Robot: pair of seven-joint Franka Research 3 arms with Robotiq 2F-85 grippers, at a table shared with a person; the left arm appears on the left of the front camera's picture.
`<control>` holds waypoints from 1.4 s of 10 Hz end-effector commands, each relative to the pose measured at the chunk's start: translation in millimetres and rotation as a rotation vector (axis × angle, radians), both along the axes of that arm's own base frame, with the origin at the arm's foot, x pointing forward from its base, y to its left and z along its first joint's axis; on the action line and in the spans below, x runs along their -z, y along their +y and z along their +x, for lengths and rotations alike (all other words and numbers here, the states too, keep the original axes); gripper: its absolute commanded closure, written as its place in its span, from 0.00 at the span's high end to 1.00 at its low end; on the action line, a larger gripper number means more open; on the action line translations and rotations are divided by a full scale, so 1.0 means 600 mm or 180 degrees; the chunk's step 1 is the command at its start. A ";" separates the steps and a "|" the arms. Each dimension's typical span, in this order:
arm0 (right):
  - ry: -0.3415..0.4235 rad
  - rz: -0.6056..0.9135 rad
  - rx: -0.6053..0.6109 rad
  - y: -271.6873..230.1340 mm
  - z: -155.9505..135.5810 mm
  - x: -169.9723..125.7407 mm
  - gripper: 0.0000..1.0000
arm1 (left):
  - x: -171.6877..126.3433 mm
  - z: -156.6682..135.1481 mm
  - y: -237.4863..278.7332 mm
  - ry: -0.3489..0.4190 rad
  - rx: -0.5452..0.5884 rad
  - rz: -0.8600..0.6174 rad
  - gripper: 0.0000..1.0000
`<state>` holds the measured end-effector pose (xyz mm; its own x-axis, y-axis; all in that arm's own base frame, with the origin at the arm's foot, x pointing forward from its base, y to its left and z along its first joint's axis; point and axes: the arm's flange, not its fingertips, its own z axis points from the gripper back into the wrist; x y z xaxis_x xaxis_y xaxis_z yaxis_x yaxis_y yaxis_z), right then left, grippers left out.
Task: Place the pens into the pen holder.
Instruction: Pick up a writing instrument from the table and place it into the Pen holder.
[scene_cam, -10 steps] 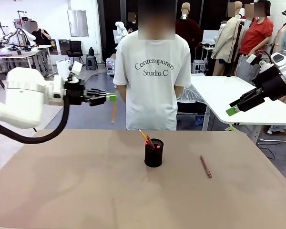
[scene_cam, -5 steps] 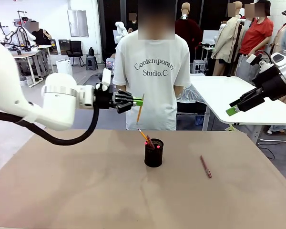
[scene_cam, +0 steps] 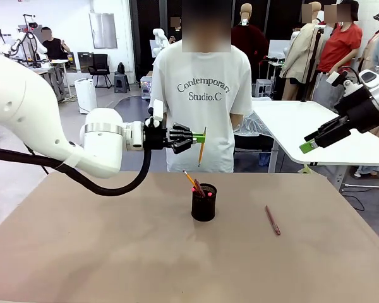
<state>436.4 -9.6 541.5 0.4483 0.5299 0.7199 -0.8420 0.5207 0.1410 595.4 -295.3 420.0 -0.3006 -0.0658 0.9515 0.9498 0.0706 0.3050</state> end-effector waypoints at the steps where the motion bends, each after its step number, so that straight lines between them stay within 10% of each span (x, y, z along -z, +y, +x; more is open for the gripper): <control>1: -0.0023 0.0040 0.0002 0.002 0.001 -0.002 1.00 | -0.012 -0.010 0.011 -0.0064 -0.0024 0.0083 0.00; 14: -0.0023 0.0040 0.0002 0.002 0.001 -0.002 1.00 | 0.075 -0.027 -0.058 0.0690 -0.0121 -0.0199 0.00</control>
<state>436.4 -9.7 541.5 0.4483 0.5299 0.7199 -0.8420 0.5208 0.1410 583.2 -332.1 374.8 -0.1121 -0.0214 0.9935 0.9887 0.0982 0.1137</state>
